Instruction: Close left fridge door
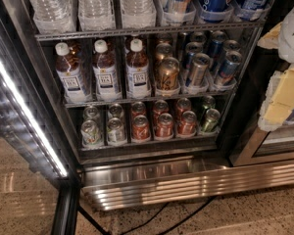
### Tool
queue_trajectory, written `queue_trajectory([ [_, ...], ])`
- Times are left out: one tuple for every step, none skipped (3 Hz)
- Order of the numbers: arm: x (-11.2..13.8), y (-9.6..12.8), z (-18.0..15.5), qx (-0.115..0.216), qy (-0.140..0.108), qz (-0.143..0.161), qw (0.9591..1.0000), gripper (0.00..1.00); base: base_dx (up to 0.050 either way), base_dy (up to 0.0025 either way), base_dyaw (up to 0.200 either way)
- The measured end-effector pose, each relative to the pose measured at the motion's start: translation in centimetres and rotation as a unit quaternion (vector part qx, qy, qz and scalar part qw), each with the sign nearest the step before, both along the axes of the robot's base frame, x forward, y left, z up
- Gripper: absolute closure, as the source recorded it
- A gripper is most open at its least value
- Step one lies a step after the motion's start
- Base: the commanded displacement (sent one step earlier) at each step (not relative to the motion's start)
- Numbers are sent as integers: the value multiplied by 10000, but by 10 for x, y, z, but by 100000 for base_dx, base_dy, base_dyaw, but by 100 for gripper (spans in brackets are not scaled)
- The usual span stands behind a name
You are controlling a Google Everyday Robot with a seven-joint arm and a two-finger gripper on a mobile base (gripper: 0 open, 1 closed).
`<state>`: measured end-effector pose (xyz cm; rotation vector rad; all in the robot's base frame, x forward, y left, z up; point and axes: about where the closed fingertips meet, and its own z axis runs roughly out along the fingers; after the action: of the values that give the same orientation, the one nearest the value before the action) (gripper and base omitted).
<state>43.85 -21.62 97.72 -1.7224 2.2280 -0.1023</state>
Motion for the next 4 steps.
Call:
queue_trajectory([
  [0, 0, 0, 0, 0, 0, 10000, 0, -5000, 0, 0],
  [0, 0, 0, 0, 0, 0, 10000, 0, -4999, -2, 11],
  [0, 0, 0, 0, 0, 0, 10000, 0, 0, 0, -19794],
  [0, 0, 0, 0, 0, 0, 10000, 0, -1, 2, -20013],
])
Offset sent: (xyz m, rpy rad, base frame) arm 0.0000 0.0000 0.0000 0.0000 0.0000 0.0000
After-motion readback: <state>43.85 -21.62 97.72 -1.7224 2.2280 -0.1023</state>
